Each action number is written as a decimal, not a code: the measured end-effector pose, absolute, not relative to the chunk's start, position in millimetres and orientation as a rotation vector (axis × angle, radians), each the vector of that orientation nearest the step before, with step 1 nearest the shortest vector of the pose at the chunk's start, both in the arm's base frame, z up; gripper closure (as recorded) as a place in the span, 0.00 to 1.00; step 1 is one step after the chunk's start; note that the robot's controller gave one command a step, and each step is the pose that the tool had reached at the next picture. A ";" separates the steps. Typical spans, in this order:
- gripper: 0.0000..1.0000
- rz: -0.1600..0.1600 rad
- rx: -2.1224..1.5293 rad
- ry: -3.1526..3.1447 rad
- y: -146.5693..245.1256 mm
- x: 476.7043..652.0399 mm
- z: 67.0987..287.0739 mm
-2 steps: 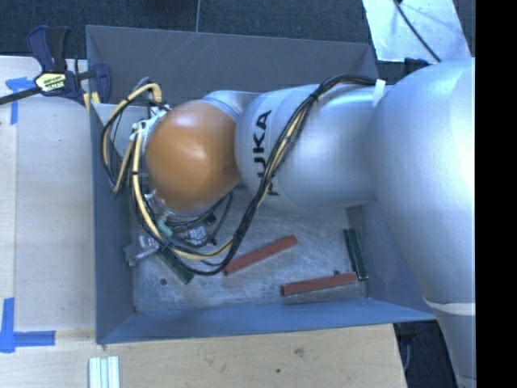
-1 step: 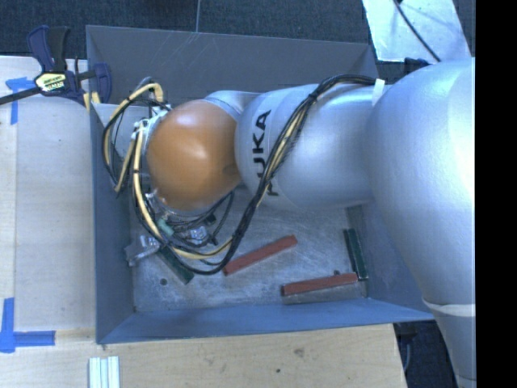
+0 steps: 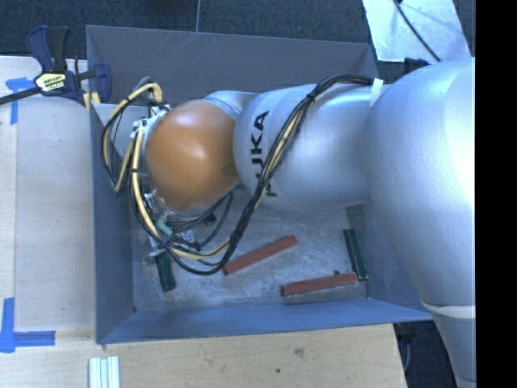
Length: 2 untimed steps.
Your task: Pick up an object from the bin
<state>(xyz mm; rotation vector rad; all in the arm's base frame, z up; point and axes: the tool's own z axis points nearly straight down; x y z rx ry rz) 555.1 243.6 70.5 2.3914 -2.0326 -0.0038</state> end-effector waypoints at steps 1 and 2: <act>1.00 -0.002 2.393 -2.043 243.9 555.8 81.3; 1.00 0.004 2.393 -2.049 244.8 557.7 141.9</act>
Offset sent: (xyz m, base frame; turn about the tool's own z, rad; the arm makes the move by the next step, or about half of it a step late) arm 0.0000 0.0000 0.0100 0.0000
